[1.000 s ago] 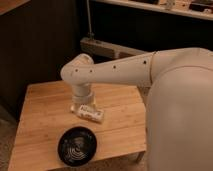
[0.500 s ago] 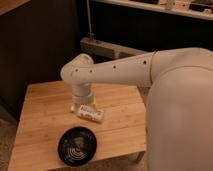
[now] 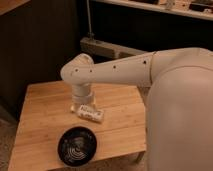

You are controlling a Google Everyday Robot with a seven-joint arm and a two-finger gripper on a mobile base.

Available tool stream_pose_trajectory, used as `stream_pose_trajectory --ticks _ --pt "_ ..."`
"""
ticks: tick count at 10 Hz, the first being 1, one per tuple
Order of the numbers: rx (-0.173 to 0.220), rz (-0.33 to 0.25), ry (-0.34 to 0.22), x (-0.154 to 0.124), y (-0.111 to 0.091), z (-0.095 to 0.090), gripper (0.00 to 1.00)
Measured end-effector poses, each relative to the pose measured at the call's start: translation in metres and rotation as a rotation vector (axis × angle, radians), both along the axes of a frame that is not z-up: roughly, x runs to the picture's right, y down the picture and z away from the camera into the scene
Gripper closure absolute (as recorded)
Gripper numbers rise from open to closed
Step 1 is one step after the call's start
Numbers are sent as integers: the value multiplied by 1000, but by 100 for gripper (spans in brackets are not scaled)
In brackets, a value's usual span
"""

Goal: Place the bottle in the ceramic bowl

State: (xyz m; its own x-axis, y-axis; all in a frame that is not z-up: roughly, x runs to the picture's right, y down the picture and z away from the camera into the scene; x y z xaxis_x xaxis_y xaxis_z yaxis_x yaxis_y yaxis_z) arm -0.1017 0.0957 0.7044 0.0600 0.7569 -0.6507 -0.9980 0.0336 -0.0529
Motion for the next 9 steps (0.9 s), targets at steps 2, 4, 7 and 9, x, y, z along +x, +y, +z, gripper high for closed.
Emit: stream_pose_trajectory --ticks 2,4,7,9 --pt "45 -53 3 1 -3 -3 35" --pt "168 -215 -106 7 -13 -6 35" --pt "273 -326 -275 26 -31 1 35" --pt "270 -327 -351 29 -39 6 35"
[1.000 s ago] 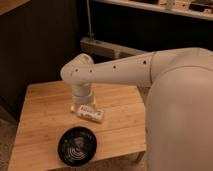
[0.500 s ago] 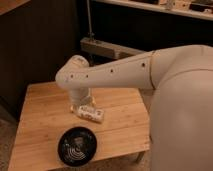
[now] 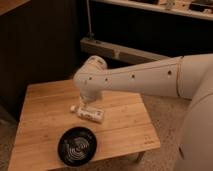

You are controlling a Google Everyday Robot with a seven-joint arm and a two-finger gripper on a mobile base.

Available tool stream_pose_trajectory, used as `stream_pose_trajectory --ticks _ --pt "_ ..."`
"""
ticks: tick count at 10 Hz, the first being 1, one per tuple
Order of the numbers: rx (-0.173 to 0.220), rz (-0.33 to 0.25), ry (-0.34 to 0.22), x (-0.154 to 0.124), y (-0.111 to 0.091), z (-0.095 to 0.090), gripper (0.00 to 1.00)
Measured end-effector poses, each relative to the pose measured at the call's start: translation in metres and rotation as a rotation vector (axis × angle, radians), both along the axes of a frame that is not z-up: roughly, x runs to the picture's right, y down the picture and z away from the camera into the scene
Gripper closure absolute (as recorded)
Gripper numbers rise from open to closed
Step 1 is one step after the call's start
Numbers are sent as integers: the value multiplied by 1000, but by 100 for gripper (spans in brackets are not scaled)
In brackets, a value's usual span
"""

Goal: Place the bottle in the ceramic bowl

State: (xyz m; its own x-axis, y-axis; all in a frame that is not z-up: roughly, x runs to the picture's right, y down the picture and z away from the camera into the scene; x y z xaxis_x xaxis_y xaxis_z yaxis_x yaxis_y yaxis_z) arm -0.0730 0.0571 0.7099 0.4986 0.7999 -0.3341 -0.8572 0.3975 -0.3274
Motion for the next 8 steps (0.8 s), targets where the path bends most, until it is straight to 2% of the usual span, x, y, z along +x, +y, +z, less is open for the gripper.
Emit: stream_pose_trajectory --ticks 2,4,5,8 --pt "-18 -17 -52 3 -4 11 35" --pt "-20 -50 -97 1 4 24 35" --pt "-17 -68 -121 1 10 31 35" --pt "10 -109 -149 -2 18 49 35"
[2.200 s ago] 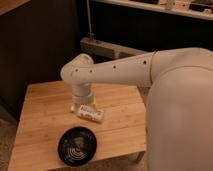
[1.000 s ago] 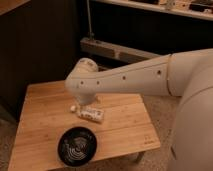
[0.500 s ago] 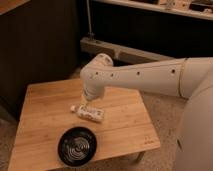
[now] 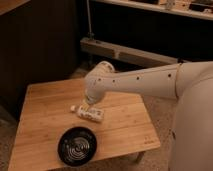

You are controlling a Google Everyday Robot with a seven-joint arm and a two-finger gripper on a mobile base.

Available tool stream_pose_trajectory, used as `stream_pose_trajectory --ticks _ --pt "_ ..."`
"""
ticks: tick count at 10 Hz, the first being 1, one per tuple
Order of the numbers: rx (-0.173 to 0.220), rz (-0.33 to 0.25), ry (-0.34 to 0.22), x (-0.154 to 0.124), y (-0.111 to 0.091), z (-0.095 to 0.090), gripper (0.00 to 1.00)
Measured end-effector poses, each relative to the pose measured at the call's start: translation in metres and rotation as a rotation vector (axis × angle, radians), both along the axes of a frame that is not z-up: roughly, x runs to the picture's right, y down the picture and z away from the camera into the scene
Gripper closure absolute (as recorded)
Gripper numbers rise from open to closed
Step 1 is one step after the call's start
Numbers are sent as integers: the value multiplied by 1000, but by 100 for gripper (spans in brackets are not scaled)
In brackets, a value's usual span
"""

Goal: Place the bottle in the ceramic bowl

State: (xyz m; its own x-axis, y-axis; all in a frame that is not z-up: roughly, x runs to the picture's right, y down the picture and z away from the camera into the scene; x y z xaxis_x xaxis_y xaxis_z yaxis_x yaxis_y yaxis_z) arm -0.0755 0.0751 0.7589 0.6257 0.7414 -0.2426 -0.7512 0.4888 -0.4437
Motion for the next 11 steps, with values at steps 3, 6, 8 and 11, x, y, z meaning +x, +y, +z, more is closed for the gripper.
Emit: stream_pose_trajectory --ticks 3,6,8,11 --pt "11 -16 -12 -5 -2 19 35" --pt "-2 -39 -19 -13 -3 53 35" --pt "-28 -52 -24 -22 1 74 35" --pt "-89 -51 -31 -29 8 96 35"
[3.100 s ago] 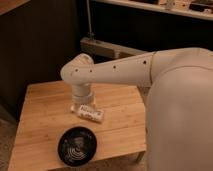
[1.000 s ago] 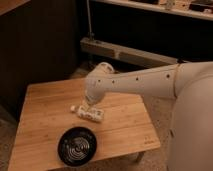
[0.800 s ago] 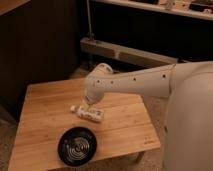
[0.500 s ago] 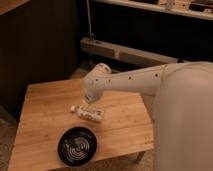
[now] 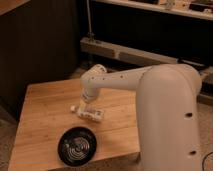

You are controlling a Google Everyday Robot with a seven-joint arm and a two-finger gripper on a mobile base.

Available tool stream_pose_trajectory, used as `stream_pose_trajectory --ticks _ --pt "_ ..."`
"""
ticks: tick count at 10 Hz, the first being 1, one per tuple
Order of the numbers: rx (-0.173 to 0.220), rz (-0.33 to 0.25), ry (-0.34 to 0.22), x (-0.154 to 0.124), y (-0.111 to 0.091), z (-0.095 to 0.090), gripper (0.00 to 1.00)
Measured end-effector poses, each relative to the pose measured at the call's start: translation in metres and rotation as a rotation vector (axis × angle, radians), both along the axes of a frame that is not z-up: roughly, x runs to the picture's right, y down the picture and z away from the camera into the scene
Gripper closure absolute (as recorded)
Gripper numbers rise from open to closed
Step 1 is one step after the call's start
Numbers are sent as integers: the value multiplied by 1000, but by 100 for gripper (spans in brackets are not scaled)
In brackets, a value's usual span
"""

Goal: Place the bottle in the ceramic bowl

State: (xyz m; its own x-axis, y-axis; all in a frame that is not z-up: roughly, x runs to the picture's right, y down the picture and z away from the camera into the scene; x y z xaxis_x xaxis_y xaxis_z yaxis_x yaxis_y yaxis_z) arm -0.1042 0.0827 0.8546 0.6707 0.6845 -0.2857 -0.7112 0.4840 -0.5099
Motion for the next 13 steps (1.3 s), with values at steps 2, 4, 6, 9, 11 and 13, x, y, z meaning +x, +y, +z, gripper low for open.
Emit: stream_pose_trajectory --ticks 2,4,6,9,11,13 --pt "-24 -16 -15 -10 5 4 35" --pt "-56 -33 -31 -20 17 7 35" --pt "-88 -59 -47 -29 37 7 35" --pt "-119 -70 -34 -31 60 20 35" --pt "-140 -57 -19 -30 69 33 38" --pt "-134 -59 -15 -27 65 31 57"
